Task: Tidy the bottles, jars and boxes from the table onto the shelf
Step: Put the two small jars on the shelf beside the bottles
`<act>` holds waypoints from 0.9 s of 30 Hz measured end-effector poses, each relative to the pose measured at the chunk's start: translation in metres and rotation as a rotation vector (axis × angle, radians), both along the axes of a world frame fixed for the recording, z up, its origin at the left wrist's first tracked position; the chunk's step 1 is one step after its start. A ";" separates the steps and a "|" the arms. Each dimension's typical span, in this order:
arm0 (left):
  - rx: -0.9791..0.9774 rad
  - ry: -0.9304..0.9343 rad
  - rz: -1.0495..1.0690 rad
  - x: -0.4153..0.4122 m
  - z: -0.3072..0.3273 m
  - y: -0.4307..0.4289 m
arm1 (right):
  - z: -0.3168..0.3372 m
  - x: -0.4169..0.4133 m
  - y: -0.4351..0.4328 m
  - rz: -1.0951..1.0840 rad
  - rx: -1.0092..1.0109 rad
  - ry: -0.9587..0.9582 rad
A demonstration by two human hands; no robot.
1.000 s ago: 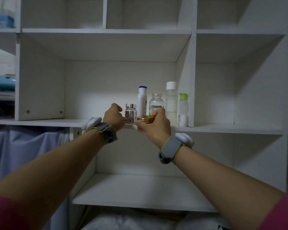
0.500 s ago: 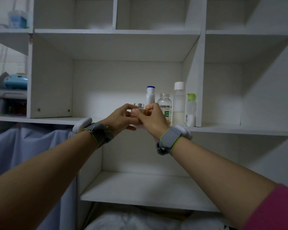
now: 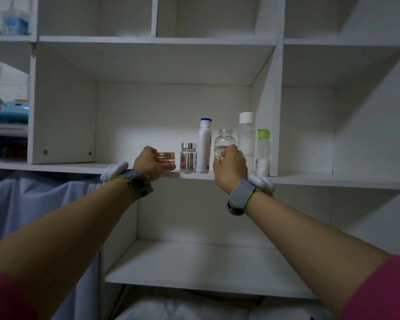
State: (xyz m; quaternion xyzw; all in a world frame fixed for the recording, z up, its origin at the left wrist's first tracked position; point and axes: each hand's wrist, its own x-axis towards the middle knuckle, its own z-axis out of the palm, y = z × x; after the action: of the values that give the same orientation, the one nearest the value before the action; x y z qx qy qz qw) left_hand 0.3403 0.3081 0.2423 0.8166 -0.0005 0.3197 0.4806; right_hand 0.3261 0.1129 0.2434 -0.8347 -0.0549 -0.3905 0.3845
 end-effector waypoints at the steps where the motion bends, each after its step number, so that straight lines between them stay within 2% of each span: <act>1: 0.006 0.003 0.006 0.002 -0.001 0.000 | -0.001 0.002 -0.002 -0.013 0.001 0.009; 9: -0.004 0.012 0.026 0.017 -0.005 0.002 | -0.006 0.015 -0.017 -0.066 -0.027 0.036; 16: 0.025 0.031 0.055 0.021 -0.008 0.001 | -0.009 0.014 -0.029 -0.173 0.065 -0.076; 27: -0.003 0.049 0.009 0.022 -0.009 -0.001 | -0.007 0.022 -0.036 -0.210 0.070 -0.006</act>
State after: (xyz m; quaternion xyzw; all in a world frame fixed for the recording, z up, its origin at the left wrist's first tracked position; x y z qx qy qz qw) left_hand 0.3620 0.3075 0.2332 0.8234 0.0155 0.3017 0.4804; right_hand 0.3481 0.0768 0.2363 -0.8208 0.0456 -0.4328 0.3700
